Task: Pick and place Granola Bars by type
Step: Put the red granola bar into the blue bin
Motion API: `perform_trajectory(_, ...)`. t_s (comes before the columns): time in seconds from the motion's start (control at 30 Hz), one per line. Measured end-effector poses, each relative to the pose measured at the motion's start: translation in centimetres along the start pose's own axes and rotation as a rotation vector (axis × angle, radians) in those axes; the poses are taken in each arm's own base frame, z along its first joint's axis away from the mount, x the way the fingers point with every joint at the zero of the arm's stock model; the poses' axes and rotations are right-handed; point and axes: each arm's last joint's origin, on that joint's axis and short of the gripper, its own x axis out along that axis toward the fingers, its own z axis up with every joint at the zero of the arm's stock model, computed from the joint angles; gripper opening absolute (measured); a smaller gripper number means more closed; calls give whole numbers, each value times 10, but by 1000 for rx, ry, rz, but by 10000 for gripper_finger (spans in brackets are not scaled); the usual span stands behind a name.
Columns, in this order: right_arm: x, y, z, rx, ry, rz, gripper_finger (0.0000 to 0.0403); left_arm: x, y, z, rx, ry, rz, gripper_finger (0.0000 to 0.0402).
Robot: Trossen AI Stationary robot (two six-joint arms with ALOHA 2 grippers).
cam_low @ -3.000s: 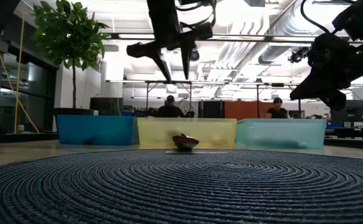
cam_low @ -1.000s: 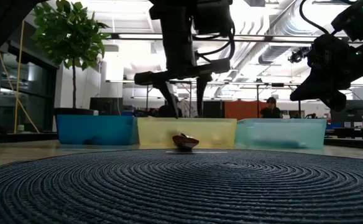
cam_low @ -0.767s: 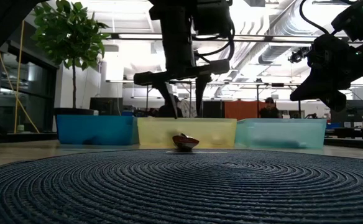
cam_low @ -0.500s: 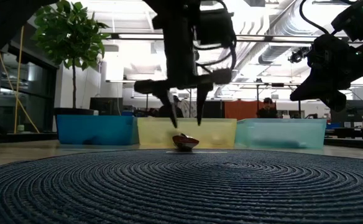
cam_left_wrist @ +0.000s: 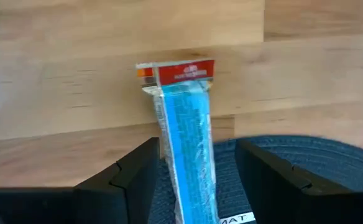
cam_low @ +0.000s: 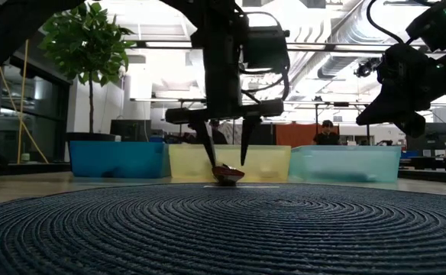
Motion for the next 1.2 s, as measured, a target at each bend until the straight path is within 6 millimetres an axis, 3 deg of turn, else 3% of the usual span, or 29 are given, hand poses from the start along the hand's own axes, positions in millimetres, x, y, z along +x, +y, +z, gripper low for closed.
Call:
perform_trajectory(0.33, 0, 0, 0, 0, 2, -1, 0, 1, 2, 15, -45, -6, -2, 207)
perform_trajectory(0.83, 0, 0, 0, 0, 3, -1, 0, 1, 3, 16, -45, 1, -1, 207)
perform_trajectory(1.2, 0, 0, 0, 0, 3, -1, 0, 25, 0, 15, -35, 26, 24, 207)
